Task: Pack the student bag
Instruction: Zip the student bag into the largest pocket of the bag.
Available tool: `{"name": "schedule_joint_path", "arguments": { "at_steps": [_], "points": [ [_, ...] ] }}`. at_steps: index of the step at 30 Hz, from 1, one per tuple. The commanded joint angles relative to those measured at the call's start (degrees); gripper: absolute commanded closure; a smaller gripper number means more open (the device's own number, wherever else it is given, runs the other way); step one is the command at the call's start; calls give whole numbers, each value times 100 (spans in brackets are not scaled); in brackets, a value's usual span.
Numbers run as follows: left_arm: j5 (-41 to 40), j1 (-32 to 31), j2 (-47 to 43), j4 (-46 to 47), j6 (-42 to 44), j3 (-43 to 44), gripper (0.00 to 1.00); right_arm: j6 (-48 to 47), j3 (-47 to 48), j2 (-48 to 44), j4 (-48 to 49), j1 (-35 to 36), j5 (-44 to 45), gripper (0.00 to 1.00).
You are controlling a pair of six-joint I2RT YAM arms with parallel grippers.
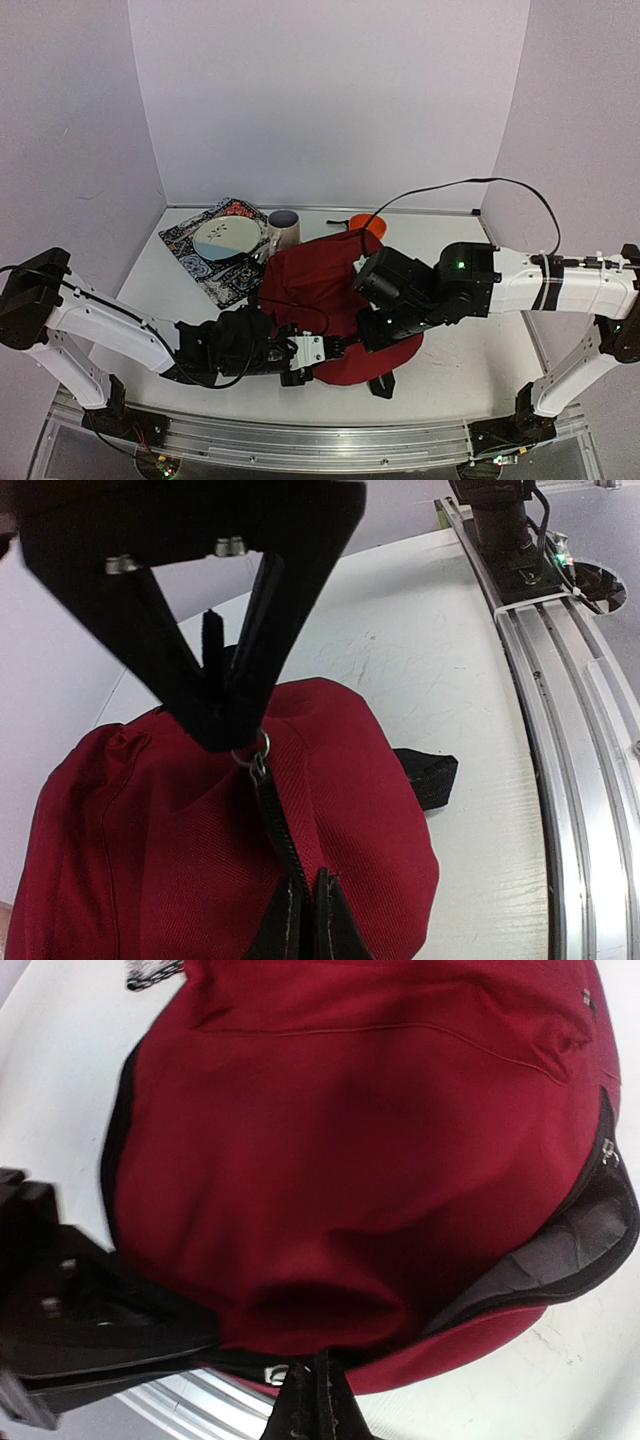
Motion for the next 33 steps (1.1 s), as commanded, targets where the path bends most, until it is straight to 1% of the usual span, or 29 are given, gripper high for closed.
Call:
{"name": "schedule_joint_path", "arguments": {
  "at_steps": [1, 6, 10, 13, 16, 19, 21, 22, 25, 26, 29, 33],
  "points": [
    [-146, -34, -705, 151, -286, -510, 100, 33, -431, -535, -272, -508, 426, 100],
    [-300, -35, -1330, 107, -864, -1159, 100, -179, -1015, -1156, -300, -1217, 482, 100],
    [-564, -30, -1727, 34, -1178, -1580, 100, -326, -1257, -1613, -323, -1658, 500, 100],
    [-915, -34, -1946, -124, -1253, -1780, 100, -502, -1257, -1684, -252, -1694, 321, 100],
    [-1151, -33, -2132, -205, -1206, -1867, 99, -719, -1298, -1570, 104, -1687, -186, 100],
    [-1082, -33, -2188, -221, -1205, -1770, 89, -899, -1341, -1435, 654, -1618, -699, 100],
    [-953, -32, -2139, -222, -1241, -1632, 84, -982, -1302, -1336, 888, -1496, -859, 100],
    [-878, -31, -2090, -216, -1257, -1546, 79, -1011, -1245, -1274, 952, -1449, -917, 100],
    [-692, -34, -1957, -217, -1351, -1275, 58, -1145, -1048, -1047, 1076, -1249, -1054, 100],
    [-642, -34, -1917, -217, -1389, -1167, 54, -1178, -994, -979, 1094, -1181, -1087, 100],
    [-468, -31, -1794, -215, -1479, -826, 46, -1224, -849, -853, 1116, -1021, -1146, 100],
    [-97, -33, -1591, -215, -1530, -423, 39, -1207, -756, -812, 1198, -854, -1210, 100]
  ]
}}
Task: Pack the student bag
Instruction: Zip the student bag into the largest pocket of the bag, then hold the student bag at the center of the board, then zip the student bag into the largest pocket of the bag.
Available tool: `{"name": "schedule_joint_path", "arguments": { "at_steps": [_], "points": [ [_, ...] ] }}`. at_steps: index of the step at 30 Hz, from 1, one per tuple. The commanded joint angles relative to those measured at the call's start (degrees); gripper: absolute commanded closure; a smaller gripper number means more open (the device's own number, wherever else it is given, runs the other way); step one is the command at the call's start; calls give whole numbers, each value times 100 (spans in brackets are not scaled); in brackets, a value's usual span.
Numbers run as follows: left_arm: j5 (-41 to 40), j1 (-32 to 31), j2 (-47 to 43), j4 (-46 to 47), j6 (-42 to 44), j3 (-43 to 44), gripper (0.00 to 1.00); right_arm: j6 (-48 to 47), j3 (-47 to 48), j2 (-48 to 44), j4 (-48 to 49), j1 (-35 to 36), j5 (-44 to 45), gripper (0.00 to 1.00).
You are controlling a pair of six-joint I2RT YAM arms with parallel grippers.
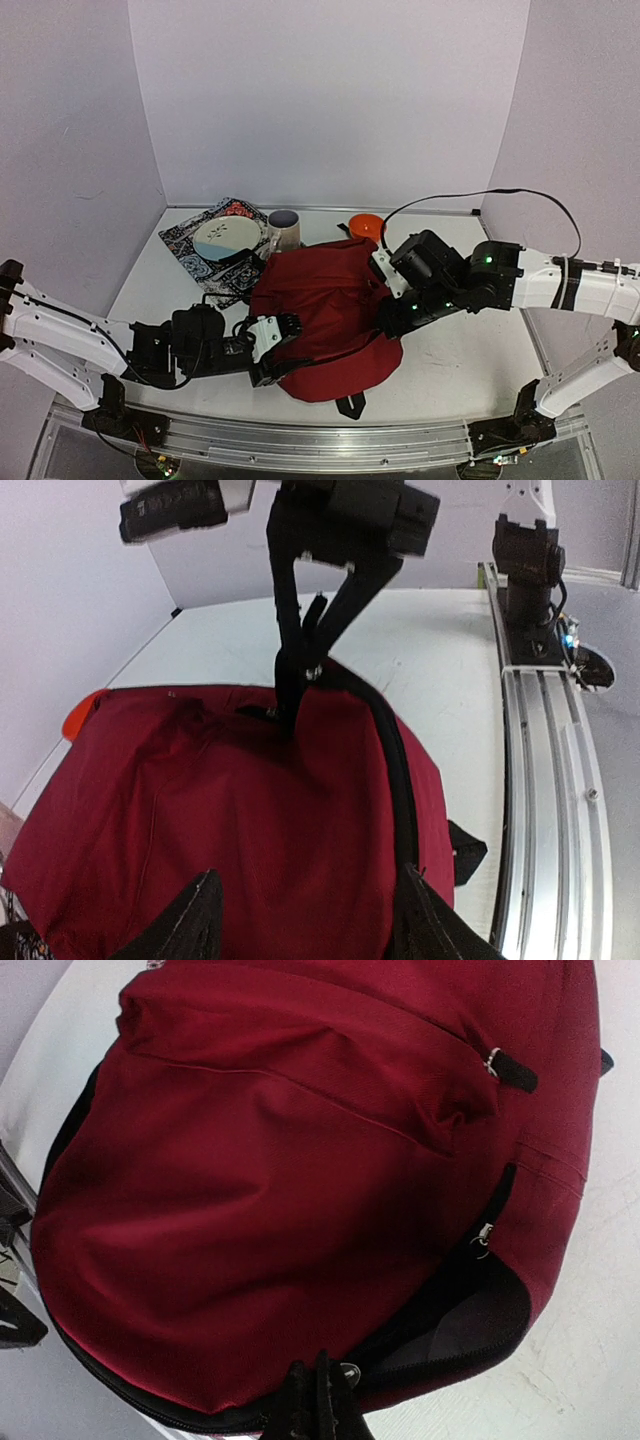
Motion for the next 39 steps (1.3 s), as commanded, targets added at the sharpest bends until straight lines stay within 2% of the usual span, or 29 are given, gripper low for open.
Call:
{"name": "schedule_joint_path", "arguments": {
  "at_steps": [1, 9, 16, 19, 21, 25, 27, 39],
  "points": [
    [496, -3, 219, 199, -172, 689, 38, -105, 376, 49, 146, 205, -126, 100],
    [1102, -8, 1187, 206, -468, 1571, 34, -98, 562, 117, 147, 350, -78, 100],
    [1458, -7, 1967, 206, -983, 2107, 36, -10, 450, -99, 138, 368, 89, 100],
    [1636, -8, 2177, 199, -1104, 2173, 46, 18, 361, -174, 121, 364, 209, 100],
    [1699, -15, 2245, 198, -1162, 2167, 57, 24, 338, -181, 95, 362, 305, 100],
    [1702, -50, 2231, 195, -1247, 2067, 88, 7, 333, -138, 1, 322, 666, 100],
    [1679, -68, 2154, 193, -1257, 1956, 99, 7, 288, -113, -41, 190, 825, 100],
    [1781, -457, 1563, 55, -1292, 1205, 100, -390, 154, 92, -55, -957, 1047, 100]
  ]
}}
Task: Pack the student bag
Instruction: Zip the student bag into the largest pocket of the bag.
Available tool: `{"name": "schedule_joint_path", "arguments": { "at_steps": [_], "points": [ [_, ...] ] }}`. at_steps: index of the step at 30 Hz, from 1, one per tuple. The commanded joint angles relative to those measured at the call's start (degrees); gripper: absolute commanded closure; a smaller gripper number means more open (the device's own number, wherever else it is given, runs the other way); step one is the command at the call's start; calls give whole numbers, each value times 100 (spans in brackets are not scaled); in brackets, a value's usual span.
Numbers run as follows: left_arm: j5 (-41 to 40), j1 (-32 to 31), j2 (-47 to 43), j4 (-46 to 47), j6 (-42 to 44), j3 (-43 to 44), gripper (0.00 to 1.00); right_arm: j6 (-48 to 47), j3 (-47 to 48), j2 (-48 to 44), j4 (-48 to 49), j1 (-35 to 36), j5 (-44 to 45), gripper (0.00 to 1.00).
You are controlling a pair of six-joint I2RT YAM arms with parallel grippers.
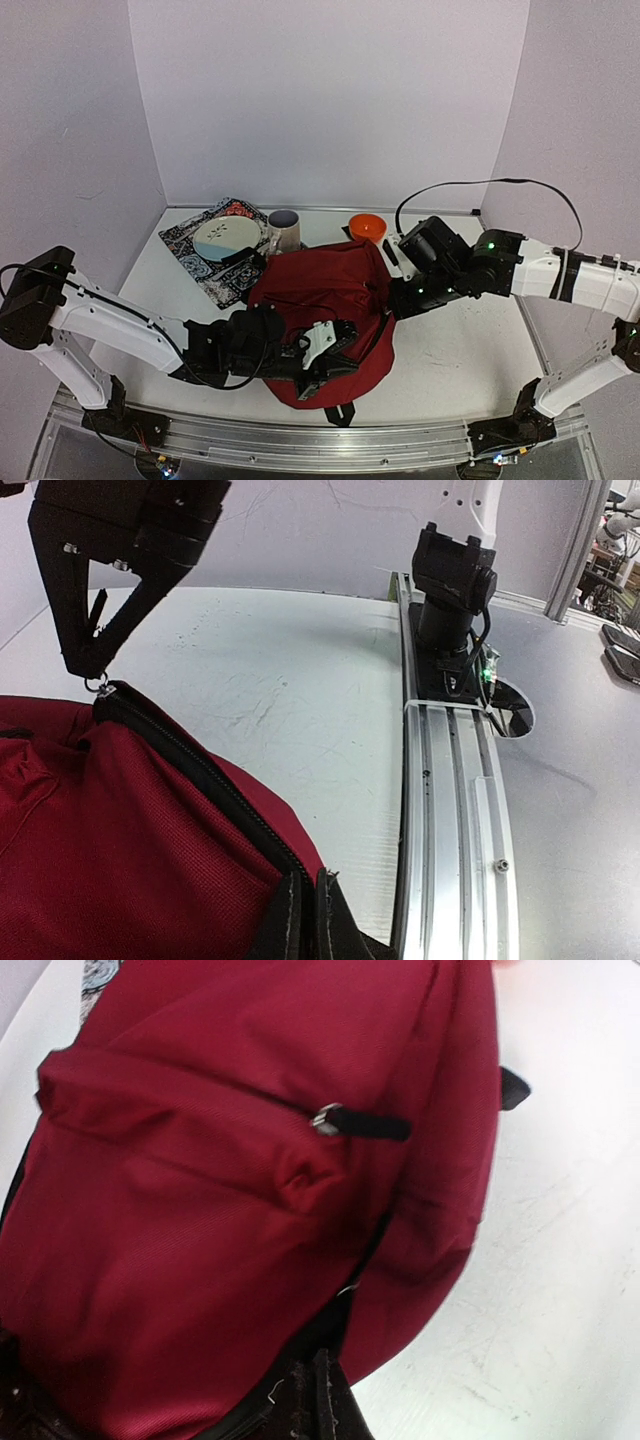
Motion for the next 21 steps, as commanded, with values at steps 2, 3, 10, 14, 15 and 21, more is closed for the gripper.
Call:
{"name": "schedule_joint_path", "arguments": {
  "at_steps": [2, 3, 10, 14, 15, 21],
  "points": [
    [359, -335, -478, -187, -72, -372, 100, -360, -23, 119, 77, -563, 596, 100],
    [357, -354, -535, -235, -40, -430, 100, -391, -37, 180, 77, -639, 615, 100],
    [269, -528, -940, -740, 226, -699, 100, -474, -100, 522, 154, -1348, 778, 100],
    [156, -626, -1251, -897, 194, -933, 100, -414, -144, 635, 309, -1818, 611, 100],
    [119, -637, -1306, -926, 155, -984, 100, -428, -133, 667, 364, -1864, 563, 100],
    [-626, -639, -1545, -1030, 52, -1297, 100, -449, -75, 658, 490, -1897, 341, 100]
  ]
}}
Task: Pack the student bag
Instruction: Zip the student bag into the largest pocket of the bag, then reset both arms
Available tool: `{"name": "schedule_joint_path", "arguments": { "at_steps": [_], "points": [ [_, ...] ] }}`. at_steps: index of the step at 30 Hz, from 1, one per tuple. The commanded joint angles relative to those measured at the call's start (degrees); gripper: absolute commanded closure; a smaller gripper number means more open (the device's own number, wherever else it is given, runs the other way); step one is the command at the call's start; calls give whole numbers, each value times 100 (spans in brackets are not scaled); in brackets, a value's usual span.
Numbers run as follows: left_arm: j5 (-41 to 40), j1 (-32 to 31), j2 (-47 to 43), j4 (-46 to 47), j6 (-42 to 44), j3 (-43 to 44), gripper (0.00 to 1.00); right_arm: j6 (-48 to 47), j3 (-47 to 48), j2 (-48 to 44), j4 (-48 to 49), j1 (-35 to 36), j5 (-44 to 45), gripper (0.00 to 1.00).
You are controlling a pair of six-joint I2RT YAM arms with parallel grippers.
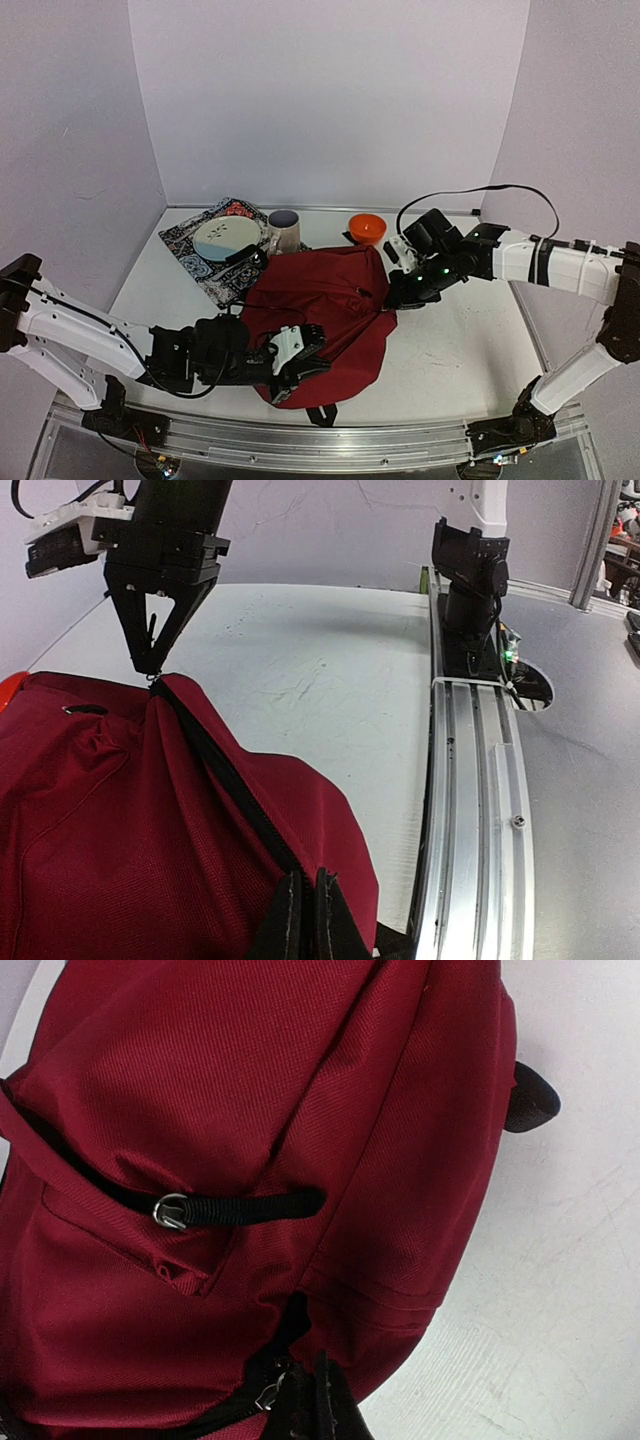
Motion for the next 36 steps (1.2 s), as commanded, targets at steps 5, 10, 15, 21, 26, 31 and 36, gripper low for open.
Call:
{"name": "schedule_joint_path", "arguments": {
  "at_steps": [5, 10, 15, 21, 26, 31, 36],
  "points": [
    [-158, -169, -219, -799, 58, -365, 100, -37, -408, -464, 64, -681, 1713, 100],
    [-69, 309, 258, -790, 146, -21, 100, -33, -911, -746, 538, -684, 1117, 100],
    [240, 352, 605, -799, 309, 427, 86, 61, -1081, -924, 862, -684, 1081, 97],
    [61, 356, 136, -800, 58, 498, 52, -77, -1025, -1186, 1031, -684, 1096, 62],
    [-739, 650, -483, -906, -564, 605, 27, -174, -896, -1253, 1105, -683, 1312, 44],
    [-997, 1379, -771, -1207, -1038, 821, 16, -280, -610, -1126, 1132, -690, 1679, 33],
    [-896, 2802, -681, -1868, -1583, 1137, 12, -378, -522, -1105, 1371, -746, 2701, 23]
  ]
}}
